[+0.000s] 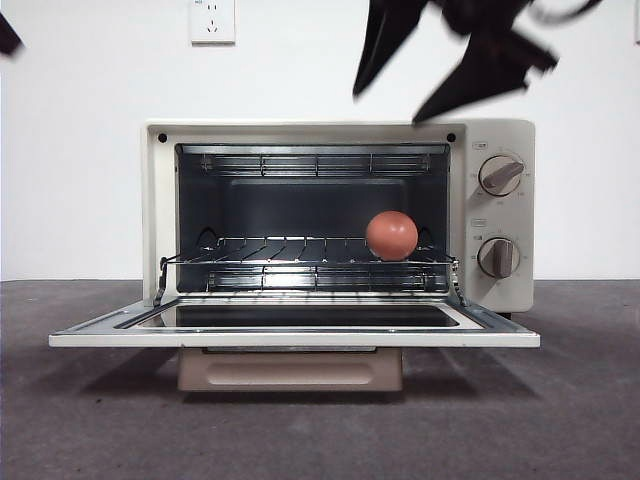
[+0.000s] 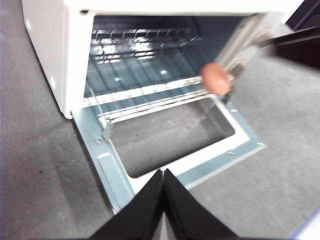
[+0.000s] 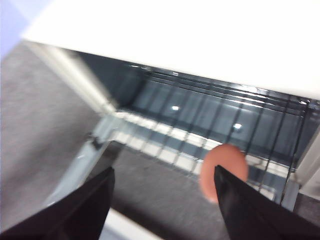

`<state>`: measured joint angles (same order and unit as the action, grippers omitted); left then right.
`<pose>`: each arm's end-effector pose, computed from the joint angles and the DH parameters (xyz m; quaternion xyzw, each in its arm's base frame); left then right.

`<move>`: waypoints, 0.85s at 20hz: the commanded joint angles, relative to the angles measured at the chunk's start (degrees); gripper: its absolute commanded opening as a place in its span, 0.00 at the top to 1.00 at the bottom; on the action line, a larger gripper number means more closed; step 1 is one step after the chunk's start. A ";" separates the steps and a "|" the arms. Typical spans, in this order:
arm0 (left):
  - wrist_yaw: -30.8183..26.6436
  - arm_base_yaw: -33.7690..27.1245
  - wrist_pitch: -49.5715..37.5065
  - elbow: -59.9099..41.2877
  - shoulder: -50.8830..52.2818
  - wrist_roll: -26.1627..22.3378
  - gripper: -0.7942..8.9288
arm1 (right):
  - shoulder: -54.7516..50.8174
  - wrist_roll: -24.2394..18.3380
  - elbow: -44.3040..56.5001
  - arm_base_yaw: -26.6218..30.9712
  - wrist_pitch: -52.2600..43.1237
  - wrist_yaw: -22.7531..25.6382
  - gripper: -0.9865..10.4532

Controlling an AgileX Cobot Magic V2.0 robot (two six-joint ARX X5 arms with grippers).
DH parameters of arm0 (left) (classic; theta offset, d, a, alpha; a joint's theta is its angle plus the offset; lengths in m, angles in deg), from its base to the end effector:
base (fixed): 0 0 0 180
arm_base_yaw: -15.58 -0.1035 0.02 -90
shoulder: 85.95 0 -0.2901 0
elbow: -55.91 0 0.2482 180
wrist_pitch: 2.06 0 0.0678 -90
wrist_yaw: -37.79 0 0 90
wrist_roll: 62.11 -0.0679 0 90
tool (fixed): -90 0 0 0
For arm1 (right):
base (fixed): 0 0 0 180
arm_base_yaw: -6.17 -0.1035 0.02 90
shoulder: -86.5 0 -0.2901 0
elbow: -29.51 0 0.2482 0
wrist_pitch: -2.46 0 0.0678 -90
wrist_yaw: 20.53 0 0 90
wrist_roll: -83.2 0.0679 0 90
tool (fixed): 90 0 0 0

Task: Eggoven

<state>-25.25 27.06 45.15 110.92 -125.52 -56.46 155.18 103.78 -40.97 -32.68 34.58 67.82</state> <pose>0.1357 -0.0590 0.2868 -0.0816 0.2865 -0.3029 0.9053 0.2166 0.1770 0.3131 0.0797 0.3035 0.2844 0.9059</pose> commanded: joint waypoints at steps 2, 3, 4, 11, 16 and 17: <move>0.09 -0.66 -8.81 -5.88 -6.47 2.71 0.91 | -8.04 -1.62 -0.68 -3.28 5.51 0.15 0.63; 0.09 -1.01 -11.43 -7.52 -8.26 2.99 0.91 | -10.25 -1.62 -0.68 -3.87 7.37 0.17 0.63; 0.09 -1.44 -14.27 -8.94 -10.62 3.69 0.91 | -12.96 -1.62 -0.68 -4.33 9.70 0.37 0.63; 0.11 -3.28 -28.70 -10.91 -28.57 5.20 0.91 | -25.53 -1.62 -0.68 -4.52 18.45 2.16 0.63; 2.40 -3.28 -36.54 -10.91 -39.85 7.17 0.91 | -30.10 -1.55 -0.68 -4.52 20.31 3.37 0.63; 3.72 -3.28 -37.79 -10.91 -41.64 7.52 0.91 | -30.69 -1.53 -0.68 -4.52 20.41 3.61 0.63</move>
<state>-21.88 23.83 7.99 99.97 -166.42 -49.47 124.19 102.68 -40.97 -36.68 55.27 71.19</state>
